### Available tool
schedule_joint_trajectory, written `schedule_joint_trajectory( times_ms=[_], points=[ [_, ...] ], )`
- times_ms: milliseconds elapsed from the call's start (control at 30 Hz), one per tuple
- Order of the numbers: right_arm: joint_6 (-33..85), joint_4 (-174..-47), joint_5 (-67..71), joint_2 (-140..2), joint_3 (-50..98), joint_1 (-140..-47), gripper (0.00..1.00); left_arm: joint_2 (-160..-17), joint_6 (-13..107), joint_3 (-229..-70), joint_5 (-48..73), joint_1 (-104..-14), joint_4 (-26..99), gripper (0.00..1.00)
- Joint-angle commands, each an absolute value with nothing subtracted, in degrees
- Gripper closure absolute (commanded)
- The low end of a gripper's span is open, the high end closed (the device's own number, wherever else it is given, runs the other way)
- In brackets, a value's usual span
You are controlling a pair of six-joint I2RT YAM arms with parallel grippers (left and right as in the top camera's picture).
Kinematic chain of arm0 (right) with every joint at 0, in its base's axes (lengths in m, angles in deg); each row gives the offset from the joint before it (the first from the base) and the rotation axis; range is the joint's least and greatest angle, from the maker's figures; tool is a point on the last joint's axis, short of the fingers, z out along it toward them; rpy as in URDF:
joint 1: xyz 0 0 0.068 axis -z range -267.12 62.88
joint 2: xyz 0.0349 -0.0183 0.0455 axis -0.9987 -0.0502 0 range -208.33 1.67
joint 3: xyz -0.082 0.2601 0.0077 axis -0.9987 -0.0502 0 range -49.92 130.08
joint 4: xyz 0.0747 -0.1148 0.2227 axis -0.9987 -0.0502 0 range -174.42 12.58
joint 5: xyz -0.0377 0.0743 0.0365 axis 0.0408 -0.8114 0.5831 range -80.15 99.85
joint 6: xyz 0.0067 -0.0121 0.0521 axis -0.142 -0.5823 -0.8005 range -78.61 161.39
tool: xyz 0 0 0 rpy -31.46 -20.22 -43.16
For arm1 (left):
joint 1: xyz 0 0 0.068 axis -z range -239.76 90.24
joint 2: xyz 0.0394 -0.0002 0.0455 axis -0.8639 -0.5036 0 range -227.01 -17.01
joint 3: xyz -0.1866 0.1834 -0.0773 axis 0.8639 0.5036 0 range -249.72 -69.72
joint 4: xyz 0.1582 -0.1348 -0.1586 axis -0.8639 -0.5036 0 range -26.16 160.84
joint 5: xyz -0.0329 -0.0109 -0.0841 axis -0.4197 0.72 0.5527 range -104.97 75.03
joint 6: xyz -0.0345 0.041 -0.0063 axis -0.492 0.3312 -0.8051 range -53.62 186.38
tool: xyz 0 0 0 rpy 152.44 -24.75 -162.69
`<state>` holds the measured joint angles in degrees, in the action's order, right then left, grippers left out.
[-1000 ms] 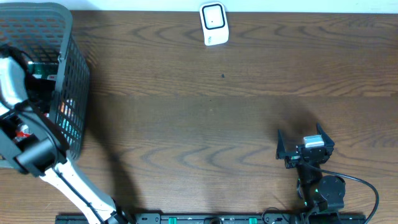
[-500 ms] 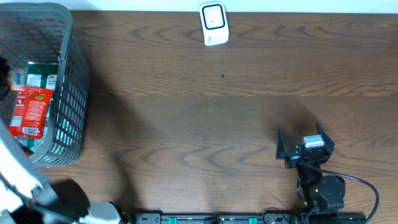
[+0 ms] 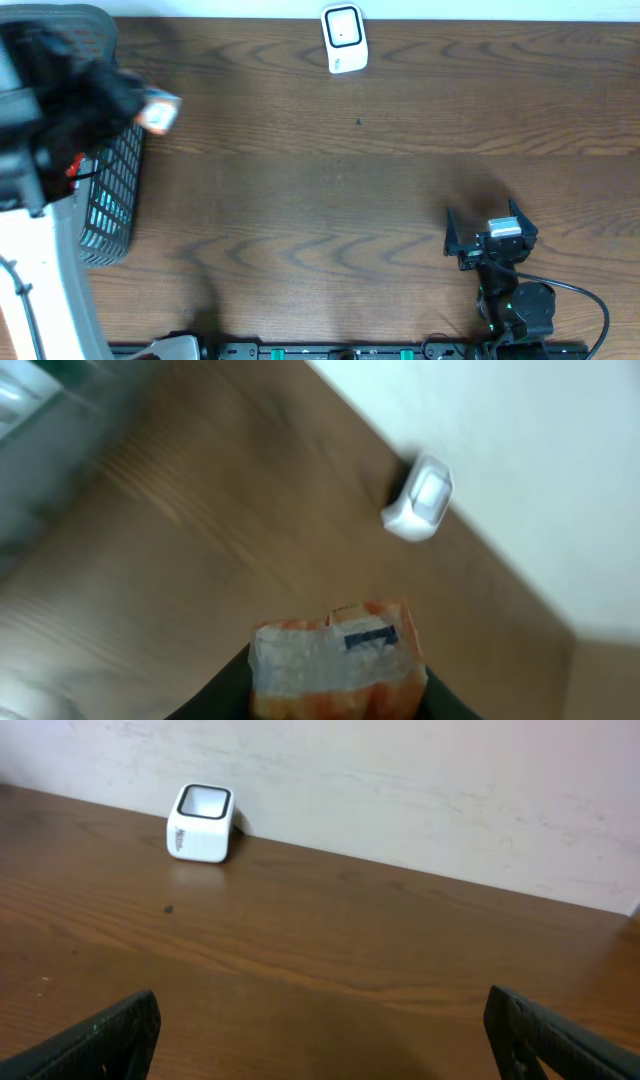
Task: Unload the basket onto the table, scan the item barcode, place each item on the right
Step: 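Carry the orange box with the left gripper toward the white scanner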
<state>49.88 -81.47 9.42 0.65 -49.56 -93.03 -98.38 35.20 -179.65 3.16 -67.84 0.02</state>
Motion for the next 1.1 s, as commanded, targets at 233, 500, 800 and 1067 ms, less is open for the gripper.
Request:
schedule_joint_trajectory(
  times_ms=[233, 500, 800, 1067],
  points=[
    [50.67, -81.71, 9.14, 0.92, -49.60, -93.23, 0.01, -113.02, 39.60, -171.76, 5.42, -42.72, 2.29, 0.62],
    [50.67, -81.71, 9.14, 0.92, -49.60, -93.21, 0.01, -130.11, 43.29, -171.52, 8.19, -31.66, 7.07, 0.62],
    [50.67, -81.71, 9.14, 0.92, -49.60, -93.23, 0.01, -142.44, 43.46, -171.52, 8.19, -27.14, 14.62, 0.59],
    [50.67, -81.71, 9.14, 0.92, -49.60, -93.23, 0.01, -143.64, 43.46, -171.57, 8.19, -26.92, 16.15, 0.15]
  ],
)
